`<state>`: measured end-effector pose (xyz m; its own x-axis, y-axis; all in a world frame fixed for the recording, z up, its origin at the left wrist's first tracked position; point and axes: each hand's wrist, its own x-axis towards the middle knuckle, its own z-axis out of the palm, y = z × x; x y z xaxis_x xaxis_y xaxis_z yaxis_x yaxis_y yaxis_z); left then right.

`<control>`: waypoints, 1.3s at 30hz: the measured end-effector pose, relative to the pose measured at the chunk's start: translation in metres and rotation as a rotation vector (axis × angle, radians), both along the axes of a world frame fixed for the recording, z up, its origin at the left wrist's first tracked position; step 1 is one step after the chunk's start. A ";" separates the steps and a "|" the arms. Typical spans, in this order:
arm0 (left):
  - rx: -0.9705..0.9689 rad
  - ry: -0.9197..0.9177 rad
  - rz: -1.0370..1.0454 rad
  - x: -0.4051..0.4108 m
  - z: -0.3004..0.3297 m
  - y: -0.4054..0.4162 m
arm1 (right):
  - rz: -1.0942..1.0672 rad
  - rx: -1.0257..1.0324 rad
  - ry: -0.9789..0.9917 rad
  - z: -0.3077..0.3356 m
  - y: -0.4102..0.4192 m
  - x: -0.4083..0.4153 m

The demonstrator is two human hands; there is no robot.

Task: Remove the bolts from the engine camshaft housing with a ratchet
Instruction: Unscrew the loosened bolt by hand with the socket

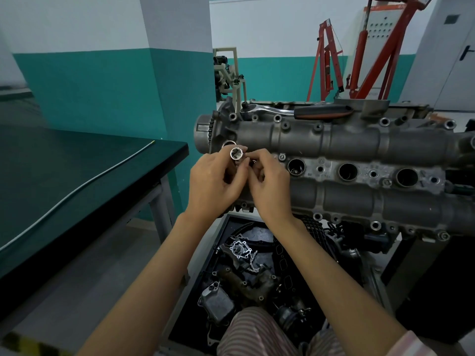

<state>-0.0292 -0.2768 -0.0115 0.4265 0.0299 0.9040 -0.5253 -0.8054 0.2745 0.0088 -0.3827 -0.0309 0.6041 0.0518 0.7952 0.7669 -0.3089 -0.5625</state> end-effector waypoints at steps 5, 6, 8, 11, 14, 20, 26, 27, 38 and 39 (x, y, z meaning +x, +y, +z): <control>-0.030 0.028 0.025 -0.001 -0.001 0.000 | -0.006 -0.055 -0.059 0.000 -0.001 -0.001; -0.047 0.031 0.031 0.000 -0.001 -0.001 | -0.011 -0.071 -0.068 0.000 -0.001 -0.001; -0.091 0.041 0.029 0.001 0.000 -0.002 | -0.016 -0.092 -0.083 0.001 -0.001 -0.002; -0.174 0.068 0.001 0.003 0.001 -0.003 | -0.025 -0.090 -0.085 0.000 0.000 -0.001; -0.202 0.071 -0.002 0.004 0.001 -0.005 | -0.048 -0.070 -0.038 0.000 0.000 0.000; -0.169 0.057 0.006 0.005 -0.002 -0.004 | -0.018 -0.004 -0.037 0.001 0.001 0.000; -0.094 0.026 -0.047 0.000 -0.002 -0.001 | -0.018 -0.042 -0.075 0.002 0.001 -0.001; -0.083 0.016 -0.027 0.001 -0.002 -0.001 | -0.025 -0.048 -0.078 0.002 0.001 -0.001; -0.168 0.025 -0.045 0.004 -0.003 -0.001 | -0.029 -0.013 -0.017 0.002 0.001 -0.001; -0.174 0.024 -0.048 0.004 -0.003 -0.001 | -0.028 -0.009 -0.018 0.002 0.001 -0.001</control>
